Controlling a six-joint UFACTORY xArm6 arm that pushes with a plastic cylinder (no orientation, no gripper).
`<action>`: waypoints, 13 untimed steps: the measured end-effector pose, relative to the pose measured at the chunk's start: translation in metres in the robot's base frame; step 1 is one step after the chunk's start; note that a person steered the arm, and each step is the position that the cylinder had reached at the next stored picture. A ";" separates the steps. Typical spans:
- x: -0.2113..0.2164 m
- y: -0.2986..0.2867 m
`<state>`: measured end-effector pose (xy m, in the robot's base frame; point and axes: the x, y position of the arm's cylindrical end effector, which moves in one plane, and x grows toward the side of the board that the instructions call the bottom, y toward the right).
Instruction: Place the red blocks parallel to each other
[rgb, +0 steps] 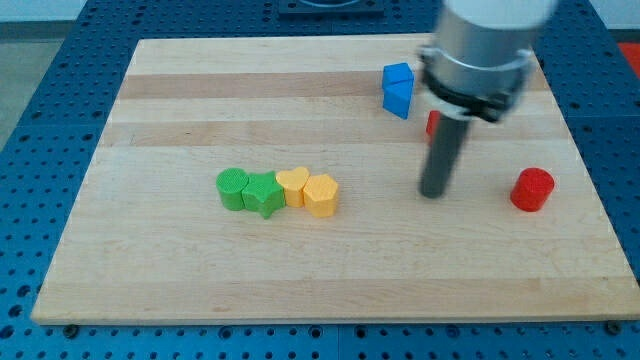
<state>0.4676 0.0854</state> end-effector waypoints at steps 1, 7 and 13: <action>-0.050 -0.035; -0.024 0.111; -0.005 0.146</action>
<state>0.4622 0.2316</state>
